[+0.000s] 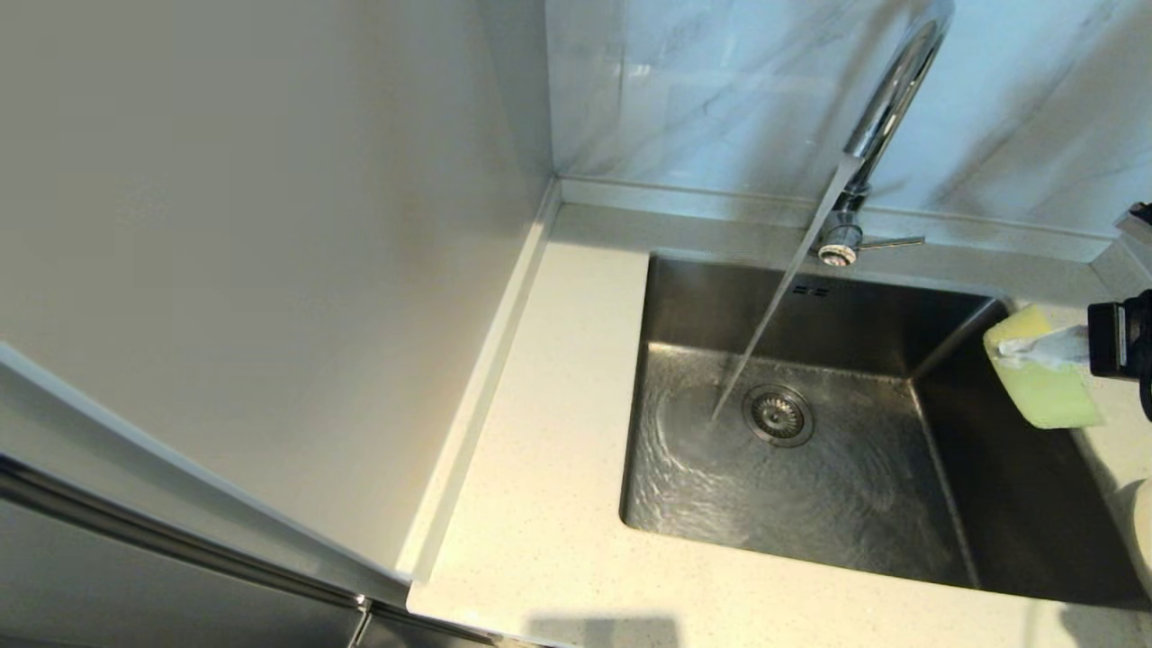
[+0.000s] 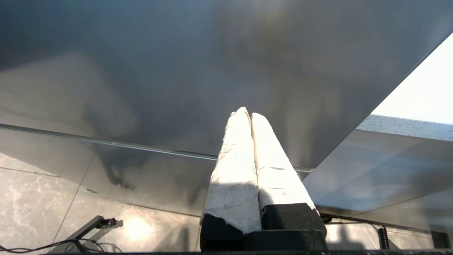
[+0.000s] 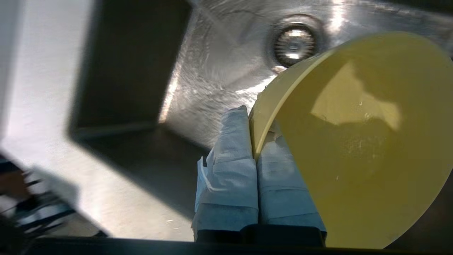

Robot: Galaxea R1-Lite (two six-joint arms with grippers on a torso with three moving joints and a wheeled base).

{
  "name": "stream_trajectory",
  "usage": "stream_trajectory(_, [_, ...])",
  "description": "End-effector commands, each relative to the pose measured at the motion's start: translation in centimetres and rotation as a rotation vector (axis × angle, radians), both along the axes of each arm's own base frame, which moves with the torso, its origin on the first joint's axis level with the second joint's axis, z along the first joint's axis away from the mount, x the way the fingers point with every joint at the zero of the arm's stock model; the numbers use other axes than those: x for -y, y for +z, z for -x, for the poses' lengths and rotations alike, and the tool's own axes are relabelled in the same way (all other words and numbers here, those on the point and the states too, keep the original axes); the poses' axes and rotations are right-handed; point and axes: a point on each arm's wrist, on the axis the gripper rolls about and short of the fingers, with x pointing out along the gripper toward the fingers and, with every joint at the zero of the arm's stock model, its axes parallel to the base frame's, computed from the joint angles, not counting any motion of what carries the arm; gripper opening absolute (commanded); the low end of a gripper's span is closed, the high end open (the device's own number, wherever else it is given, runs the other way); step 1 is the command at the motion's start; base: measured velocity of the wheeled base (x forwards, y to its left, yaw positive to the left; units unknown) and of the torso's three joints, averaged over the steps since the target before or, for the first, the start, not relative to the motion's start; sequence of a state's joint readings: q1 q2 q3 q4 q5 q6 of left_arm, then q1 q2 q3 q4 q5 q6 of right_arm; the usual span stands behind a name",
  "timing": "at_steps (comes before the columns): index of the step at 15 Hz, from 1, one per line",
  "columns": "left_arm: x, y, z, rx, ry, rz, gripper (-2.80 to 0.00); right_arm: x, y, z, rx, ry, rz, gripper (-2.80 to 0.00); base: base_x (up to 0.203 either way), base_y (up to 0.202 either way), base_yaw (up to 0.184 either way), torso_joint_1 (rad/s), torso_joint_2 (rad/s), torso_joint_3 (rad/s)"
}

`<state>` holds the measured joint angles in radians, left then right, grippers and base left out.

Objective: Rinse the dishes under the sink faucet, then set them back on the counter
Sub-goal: Rinse the bowl

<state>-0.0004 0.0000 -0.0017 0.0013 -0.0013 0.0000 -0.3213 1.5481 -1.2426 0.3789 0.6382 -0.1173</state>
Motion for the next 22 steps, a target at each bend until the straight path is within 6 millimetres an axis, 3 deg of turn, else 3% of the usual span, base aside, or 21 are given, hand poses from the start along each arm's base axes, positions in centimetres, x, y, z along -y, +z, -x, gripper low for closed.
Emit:
stream_trajectory(1, [0.0, 0.0, 0.0, 0.000, 0.000, 0.000, -2.80, -1.1, 0.4, 0.8, 0.019, 0.070, -0.045, -2.80, 0.000, 0.000, 0.000, 0.000, 0.00, 0.000])
stream_trajectory(5, [0.0, 0.0, 0.0, 0.000, 0.000, 0.000, -2.80, -3.8, 1.0, 0.0, 0.067, 0.197, -0.160, -2.80, 0.000, 0.000, 0.000, 0.000, 0.00, 0.000])
stream_trajectory(9, [0.0, 0.0, 0.0, 0.000, 0.000, 0.000, -2.80, -5.8, 0.7, -2.6, 0.148, 0.253, -0.206, -2.80, 0.000, 0.000, 0.000, 0.000, 0.00, 0.000])
stream_trajectory(16, [0.0, 0.0, 0.0, 0.000, 0.000, 0.000, -2.80, -7.9, -0.2, -5.6, 0.202, 0.281, -0.310, -2.80, 0.000, 0.000, 0.000, 0.000, 0.00, 0.000])
stream_trajectory(22, [0.0, 0.0, 0.0, 0.000, 0.000, 0.000, -2.80, -9.1, -0.6, -6.5, 0.191, 0.316, -0.318, -2.80, 0.000, 0.000, 0.000, 0.000, 0.00, 0.000])
